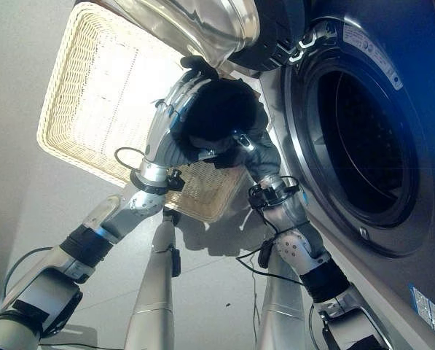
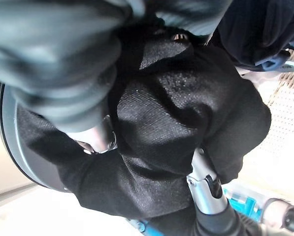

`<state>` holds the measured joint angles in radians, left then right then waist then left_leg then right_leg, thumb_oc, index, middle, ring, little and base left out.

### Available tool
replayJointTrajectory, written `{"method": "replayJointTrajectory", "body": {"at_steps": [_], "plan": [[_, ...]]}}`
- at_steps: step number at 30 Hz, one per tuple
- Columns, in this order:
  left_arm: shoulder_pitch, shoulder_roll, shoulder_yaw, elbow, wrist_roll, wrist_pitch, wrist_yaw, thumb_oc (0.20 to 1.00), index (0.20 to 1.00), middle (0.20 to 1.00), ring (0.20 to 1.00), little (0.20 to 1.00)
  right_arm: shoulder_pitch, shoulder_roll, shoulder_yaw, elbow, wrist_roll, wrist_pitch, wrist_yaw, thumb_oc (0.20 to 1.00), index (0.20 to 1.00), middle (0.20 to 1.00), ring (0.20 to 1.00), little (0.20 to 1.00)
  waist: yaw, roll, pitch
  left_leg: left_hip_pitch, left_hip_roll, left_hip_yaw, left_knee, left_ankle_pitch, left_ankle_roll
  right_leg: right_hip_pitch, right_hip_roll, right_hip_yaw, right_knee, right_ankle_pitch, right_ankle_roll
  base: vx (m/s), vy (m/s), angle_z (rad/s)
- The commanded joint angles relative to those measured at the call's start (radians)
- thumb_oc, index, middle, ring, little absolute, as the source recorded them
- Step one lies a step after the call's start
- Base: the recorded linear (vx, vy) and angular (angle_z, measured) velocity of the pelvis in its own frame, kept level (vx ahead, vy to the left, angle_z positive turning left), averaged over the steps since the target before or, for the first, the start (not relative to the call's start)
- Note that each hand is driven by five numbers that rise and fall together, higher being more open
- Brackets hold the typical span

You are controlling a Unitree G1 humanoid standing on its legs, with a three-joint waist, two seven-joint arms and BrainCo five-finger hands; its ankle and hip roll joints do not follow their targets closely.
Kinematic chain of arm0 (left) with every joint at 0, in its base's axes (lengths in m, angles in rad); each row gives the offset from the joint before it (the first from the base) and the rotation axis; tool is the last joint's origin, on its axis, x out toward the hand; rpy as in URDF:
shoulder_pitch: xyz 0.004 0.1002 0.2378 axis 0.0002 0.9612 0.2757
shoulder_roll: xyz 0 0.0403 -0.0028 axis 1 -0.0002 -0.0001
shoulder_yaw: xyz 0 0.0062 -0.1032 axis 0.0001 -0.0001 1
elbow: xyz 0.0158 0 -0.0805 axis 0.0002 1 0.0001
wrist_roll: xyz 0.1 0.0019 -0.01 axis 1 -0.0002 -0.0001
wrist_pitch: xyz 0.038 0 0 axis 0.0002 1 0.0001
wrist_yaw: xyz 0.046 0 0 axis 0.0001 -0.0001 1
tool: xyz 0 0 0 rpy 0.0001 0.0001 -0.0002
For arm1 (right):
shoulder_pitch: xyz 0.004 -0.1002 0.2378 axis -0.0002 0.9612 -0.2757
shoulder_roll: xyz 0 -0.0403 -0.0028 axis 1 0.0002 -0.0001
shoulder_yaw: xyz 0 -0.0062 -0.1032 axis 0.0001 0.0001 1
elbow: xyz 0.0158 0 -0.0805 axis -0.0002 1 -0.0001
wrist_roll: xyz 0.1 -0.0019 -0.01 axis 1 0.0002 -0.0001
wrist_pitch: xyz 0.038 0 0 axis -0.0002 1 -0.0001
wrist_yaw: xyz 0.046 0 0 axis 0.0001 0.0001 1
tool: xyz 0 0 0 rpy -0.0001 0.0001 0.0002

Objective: Put the clothes into the washing machine.

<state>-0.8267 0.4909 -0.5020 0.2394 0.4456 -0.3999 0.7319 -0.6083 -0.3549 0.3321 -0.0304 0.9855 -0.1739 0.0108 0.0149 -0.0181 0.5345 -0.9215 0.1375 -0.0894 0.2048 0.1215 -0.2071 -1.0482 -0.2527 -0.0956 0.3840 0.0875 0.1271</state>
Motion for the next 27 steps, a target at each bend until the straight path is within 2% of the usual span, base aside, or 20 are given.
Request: {"method": "replayJointTrajectory", "body": {"at_steps": [1,2,4,5,6,11,19,21,27], "plan": [[0.004,-0.036,0.004,-0.056,-0.107,-0.060,0.016,1.000,1.000,1.000,1.000,1.000,-0.051,0.072,0.037,-0.125,-0.015,-0.041,0.022,0.200,0.200,0.200,0.200,0.200,0.014,-0.021,-0.015,-0.034,-0.102,-0.034,0.010,0.005,0.104,0.000,0.049,-0.021,-0.084,0.131,0.089,0.00,0.000,0.00],[0.020,-0.051,0.024,-0.054,-0.170,-0.084,-0.001,1.000,1.000,1.000,1.000,1.000,-0.050,0.078,0.031,-0.125,-0.018,-0.045,0.012,0.200,0.200,0.200,0.200,0.200,0.016,-0.020,-0.015,-0.034,-0.103,-0.035,0.009,0.007,0.105,0.000,0.049,-0.022,-0.083,0.131,0.088,0.00,0.000,0.00],[0.021,-0.050,0.025,-0.055,-0.171,-0.084,-0.002,1.000,1.000,1.000,1.000,1.000,-0.050,0.078,0.031,-0.126,-0.018,-0.045,0.012,0.200,0.200,0.200,0.200,0.200,0.015,-0.020,-0.015,-0.033,-0.103,-0.035,0.009,0.007,0.105,0.000,0.049,-0.022,-0.084,0.131,0.088,0.00,0.000,0.00],[0.053,-0.075,0.055,-0.052,-0.322,-0.136,-0.048,1.000,1.000,1.000,1.000,1.000,-0.041,0.085,0.015,-0.129,-0.030,-0.053,-0.004,0.200,0.200,0.200,0.200,0.200,0.020,-0.017,-0.015,-0.027,-0.102,-0.033,0.008,0.004,0.106,0.007,0.050,-0.022,-0.080,0.125,0.087,0.00,0.000,0.00],[0.066,-0.090,0.073,-0.054,-0.387,-0.163,-0.083,1.000,1.000,1.000,1.000,1.000,-0.041,0.092,0.007,-0.131,-0.041,-0.054,-0.011,0.200,0.200,0.200,0.200,0.200,0.019,-0.016,-0.015,-0.033,-0.104,-0.034,0.006,0.009,0.107,0.001,0.049,-0.023,-0.080,0.129,0.086,0.00,0.000,0.00],[0.107,-0.132,0.117,-0.073,-0.549,-0.220,-0.158,1.000,1.000,1.000,1.000,1.000,-0.030,0.109,-0.028,-0.132,-0.068,-0.072,-0.040,0.200,0.200,0.200,0.200,0.200,0.020,-0.015,-0.015,-0.031,-0.106,-0.033,0.005,0.011,0.110,0.005,0.051,-0.023,-0.079,0.127,0.084,0.00,0.000,0.00],[0.136,-0.147,0.177,-0.096,-0.673,-0.269,-0.211,1.000,1.000,1.000,1.000,1.000,-0.016,0.109,-0.087,-0.141,-0.071,-0.096,-0.086,0.200,0.200,0.200,0.200,0.200,0.017,-0.011,-0.015,-0.027,-0.105,-0.029,0.005,0.012,0.114,0.007,0.054,-0.016,-0.073,0.121,0.080,0.00,0.000,0.00],[0.146,-0.148,0.201,-0.100,-0.710,-0.284,-0.221,1.000,1.000,1.000,1.000,1.000,0.002,0.107,-0.116,-0.139,-0.058,-0.138,-0.098,0.200,0.200,0.200,0.200,0.200,0.014,-0.008,-0.015,-0.025,-0.105,-0.027,0.006,0.012,0.115,0.008,0.055,-0.012,-0.071,0.118,0.078,0.01,0.031,0.00],[0.151,-0.136,0.223,-0.096,-0.672,-0.274,-0.186,1.000,1.000,1.000,1.000,1.000,0.018,0.106,-0.151,-0.137,-0.069,-0.181,-0.123,0.200,0.200,0.200,0.200,0.200,0.010,-0.008,-0.015,-0.026,-0.104,-0.026,0.010,0.011,0.114,0.008,0.056,-0.008,-0.067,0.116,0.078,0.00,0.000,0.00]]}}
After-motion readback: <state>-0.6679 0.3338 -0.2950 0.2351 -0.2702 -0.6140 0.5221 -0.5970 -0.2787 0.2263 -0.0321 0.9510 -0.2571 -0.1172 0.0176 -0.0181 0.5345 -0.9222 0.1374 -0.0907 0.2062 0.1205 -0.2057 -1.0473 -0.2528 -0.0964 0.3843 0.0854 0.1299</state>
